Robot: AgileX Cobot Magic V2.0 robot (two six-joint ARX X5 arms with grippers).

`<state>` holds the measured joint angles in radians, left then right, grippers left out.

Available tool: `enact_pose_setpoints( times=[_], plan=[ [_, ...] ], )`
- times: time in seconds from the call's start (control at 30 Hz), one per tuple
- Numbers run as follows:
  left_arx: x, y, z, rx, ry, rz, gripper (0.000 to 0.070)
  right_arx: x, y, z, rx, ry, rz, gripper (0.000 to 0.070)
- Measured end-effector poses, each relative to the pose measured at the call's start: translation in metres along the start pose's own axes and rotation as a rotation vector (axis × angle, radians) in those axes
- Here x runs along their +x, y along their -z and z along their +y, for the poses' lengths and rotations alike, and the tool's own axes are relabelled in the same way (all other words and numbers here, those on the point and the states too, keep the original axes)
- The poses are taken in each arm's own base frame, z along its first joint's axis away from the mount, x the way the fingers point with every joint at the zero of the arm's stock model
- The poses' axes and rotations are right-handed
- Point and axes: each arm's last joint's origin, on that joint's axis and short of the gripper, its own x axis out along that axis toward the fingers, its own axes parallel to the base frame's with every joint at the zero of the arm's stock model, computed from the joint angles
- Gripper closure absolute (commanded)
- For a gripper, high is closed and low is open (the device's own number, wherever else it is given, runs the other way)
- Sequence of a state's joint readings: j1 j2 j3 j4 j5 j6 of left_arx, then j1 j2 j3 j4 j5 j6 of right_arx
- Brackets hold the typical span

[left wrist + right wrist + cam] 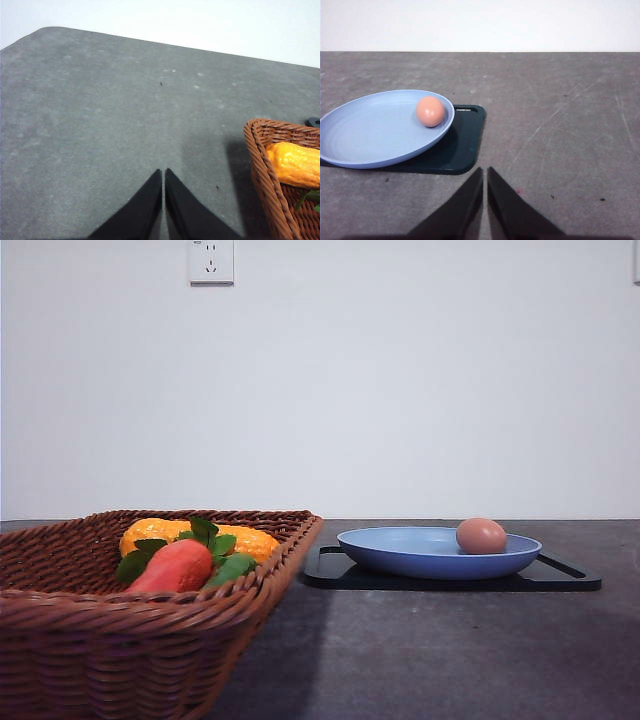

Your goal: Transfer egg from basket to plate and serve

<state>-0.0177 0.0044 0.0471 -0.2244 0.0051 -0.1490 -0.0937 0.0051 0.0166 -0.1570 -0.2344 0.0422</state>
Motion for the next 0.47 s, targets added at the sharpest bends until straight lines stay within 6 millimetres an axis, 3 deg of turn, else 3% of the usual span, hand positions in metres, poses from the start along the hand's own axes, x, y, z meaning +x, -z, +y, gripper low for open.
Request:
enact_pose_setpoints(
  times=[0.47],
  plan=[
    [0.0000,0.0000,0.0000,0.000,0.000,0.000,0.0700,0.0000,0.0000,0.0000,0.000,0.000,0.000,0.0700]
  ],
)
